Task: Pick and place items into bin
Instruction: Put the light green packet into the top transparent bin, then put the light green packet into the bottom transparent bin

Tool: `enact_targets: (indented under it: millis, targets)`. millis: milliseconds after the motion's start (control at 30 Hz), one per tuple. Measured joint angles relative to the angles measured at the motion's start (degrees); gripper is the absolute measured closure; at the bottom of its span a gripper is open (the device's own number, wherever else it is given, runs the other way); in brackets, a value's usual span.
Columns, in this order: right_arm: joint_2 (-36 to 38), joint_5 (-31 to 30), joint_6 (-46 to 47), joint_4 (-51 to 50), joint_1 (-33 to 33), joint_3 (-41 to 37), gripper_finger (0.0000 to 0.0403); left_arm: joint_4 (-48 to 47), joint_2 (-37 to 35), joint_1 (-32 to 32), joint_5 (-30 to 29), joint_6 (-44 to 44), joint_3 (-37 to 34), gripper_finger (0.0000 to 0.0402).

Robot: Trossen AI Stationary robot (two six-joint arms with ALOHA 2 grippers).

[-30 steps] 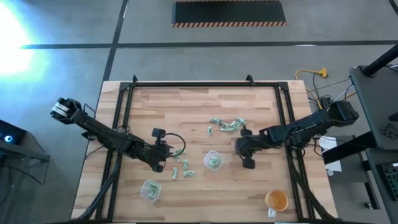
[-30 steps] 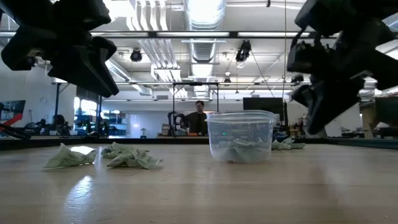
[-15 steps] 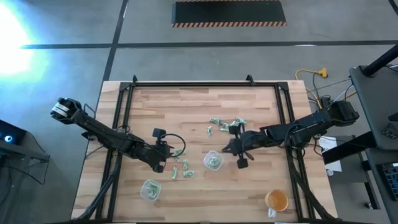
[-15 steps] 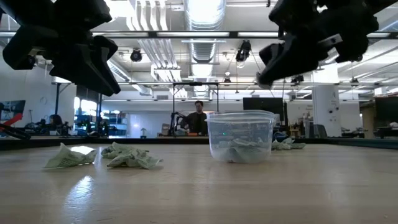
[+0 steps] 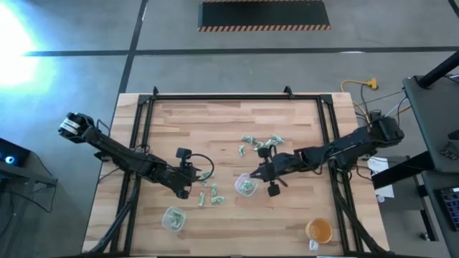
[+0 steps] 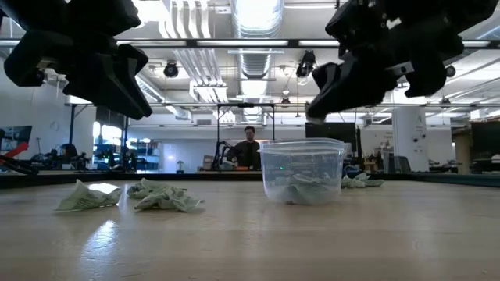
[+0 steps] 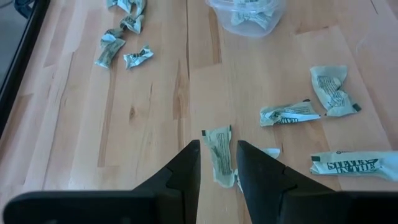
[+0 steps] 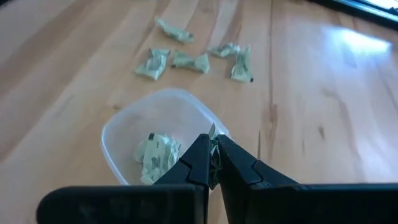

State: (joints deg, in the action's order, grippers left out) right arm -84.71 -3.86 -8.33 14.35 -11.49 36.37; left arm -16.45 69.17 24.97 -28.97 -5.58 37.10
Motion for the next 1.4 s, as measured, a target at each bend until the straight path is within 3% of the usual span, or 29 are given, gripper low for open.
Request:
enact_targets:
  millis: [333,700,1133,1400]
  targets:
    - [-6.44,6.39,-2.65,0.03,0.02,5.08,0.0390,0.08,-0.02,0.00,-0.01,0.22,0.00,0.0314]
    - [-9.91,7.54,-0.54,-0.95,0.02,7.51,0.0386,0.22,0.02,0.00,0.00,0.13,0.00,0.0314]
    - [-6.81,8.05,0.42,-3.83,0.00,7.51,0.0254,1.00,0.07,0.00,0.66,0.04,0.00,0.0314]
    - [-2.24,5.59,0.77,-8.64,-0.02,7.49,0.0231,2.24,2.74,-2.44,9.88,0.51,-0.11,0.0314]
